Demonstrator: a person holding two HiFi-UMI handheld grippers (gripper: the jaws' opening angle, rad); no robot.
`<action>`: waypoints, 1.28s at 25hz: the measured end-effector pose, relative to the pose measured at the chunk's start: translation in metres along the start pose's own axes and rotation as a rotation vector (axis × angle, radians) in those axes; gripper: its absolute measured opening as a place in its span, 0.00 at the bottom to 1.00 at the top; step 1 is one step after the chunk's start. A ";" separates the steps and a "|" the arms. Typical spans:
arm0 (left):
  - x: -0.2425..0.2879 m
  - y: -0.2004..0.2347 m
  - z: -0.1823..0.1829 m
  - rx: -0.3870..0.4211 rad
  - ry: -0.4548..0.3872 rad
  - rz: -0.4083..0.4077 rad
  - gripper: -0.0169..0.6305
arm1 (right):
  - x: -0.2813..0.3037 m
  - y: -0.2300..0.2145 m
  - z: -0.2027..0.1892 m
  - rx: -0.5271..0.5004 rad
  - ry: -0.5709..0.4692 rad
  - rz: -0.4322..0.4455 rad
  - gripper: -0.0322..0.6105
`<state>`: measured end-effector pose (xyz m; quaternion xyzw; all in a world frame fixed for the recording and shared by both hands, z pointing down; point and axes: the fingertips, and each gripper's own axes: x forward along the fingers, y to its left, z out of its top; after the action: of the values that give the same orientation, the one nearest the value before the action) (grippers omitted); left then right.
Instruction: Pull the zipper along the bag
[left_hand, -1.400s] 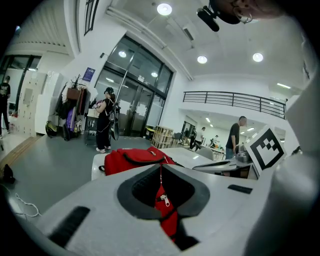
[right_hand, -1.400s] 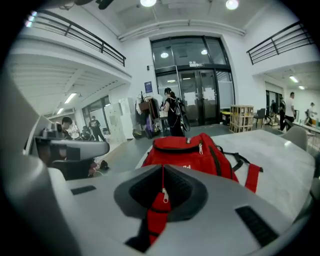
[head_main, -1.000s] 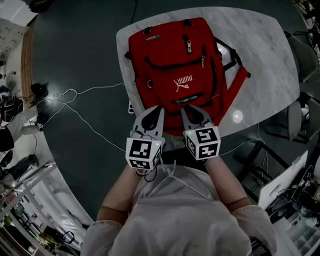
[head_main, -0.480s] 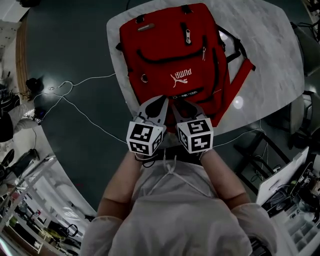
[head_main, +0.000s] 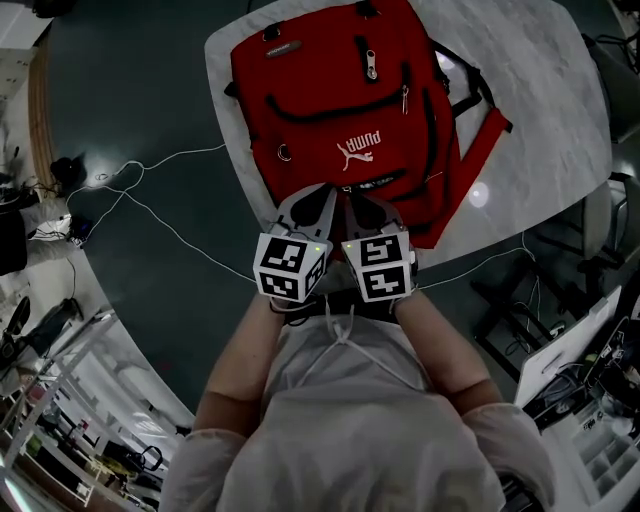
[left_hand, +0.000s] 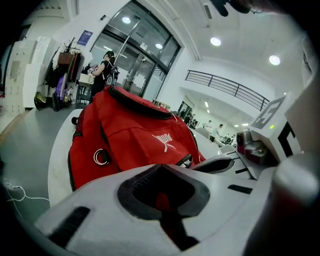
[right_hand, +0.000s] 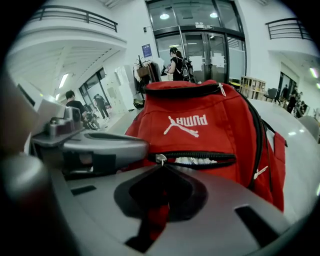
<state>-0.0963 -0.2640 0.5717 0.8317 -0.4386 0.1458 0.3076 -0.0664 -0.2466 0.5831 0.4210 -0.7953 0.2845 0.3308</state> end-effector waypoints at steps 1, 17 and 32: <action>0.001 0.001 0.000 0.018 0.011 0.012 0.06 | -0.001 0.001 0.000 0.009 -0.001 0.010 0.10; 0.008 -0.002 -0.005 0.133 0.129 0.080 0.06 | -0.015 -0.005 0.006 -0.147 0.051 0.029 0.09; 0.008 0.004 -0.004 0.130 0.149 0.075 0.06 | -0.027 -0.032 0.008 -0.109 0.039 -0.008 0.09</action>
<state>-0.0946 -0.2682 0.5806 0.8199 -0.4348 0.2466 0.2792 -0.0302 -0.2549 0.5631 0.3996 -0.8013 0.2476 0.3699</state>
